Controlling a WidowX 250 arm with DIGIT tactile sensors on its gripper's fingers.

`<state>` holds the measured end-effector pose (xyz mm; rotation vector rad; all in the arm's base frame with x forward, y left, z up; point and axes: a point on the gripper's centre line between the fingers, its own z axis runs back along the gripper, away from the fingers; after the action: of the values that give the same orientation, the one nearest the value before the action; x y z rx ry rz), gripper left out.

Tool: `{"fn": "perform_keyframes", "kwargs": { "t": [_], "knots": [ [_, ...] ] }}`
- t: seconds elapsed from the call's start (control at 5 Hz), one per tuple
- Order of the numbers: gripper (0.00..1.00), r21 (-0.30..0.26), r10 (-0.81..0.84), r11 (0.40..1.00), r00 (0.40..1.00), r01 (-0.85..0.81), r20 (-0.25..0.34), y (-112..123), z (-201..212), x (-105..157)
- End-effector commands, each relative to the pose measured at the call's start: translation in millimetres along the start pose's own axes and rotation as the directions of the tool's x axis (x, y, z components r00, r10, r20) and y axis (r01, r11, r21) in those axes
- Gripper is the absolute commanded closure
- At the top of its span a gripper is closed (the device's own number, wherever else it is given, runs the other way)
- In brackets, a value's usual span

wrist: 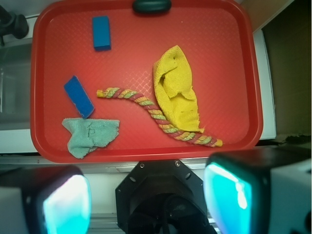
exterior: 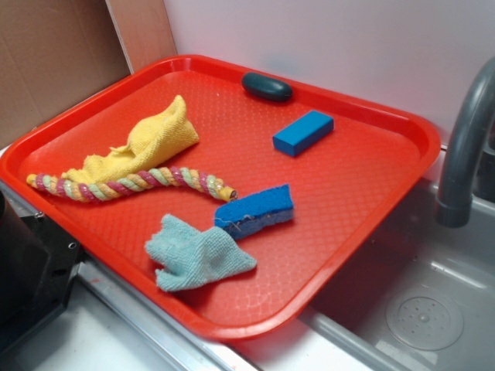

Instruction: Grab the blue sponge.

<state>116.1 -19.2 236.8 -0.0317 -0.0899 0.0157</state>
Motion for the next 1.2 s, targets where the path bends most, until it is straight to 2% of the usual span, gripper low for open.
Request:
{"fn": "perform_keyframes", "kwargs": {
  "t": [0.0,0.2,0.4,0.6,0.8,1.0],
  "knots": [
    [0.0,0.0,0.0,1.0,1.0,0.0,0.0,0,0,0],
    [0.0,0.011,-0.249,0.968,0.968,0.249,-0.014,-49,-53,37],
    [0.0,0.041,-0.417,0.908,0.909,0.416,0.006,-85,-84,53],
    [0.0,0.021,-0.491,0.871,0.87,0.49,0.053,-104,-112,63],
    [0.0,0.0,-0.502,0.865,0.864,0.502,0.036,-117,-132,63],
    [0.0,-0.027,-0.476,0.879,0.879,0.476,0.019,-119,-157,58]
  ]
}}
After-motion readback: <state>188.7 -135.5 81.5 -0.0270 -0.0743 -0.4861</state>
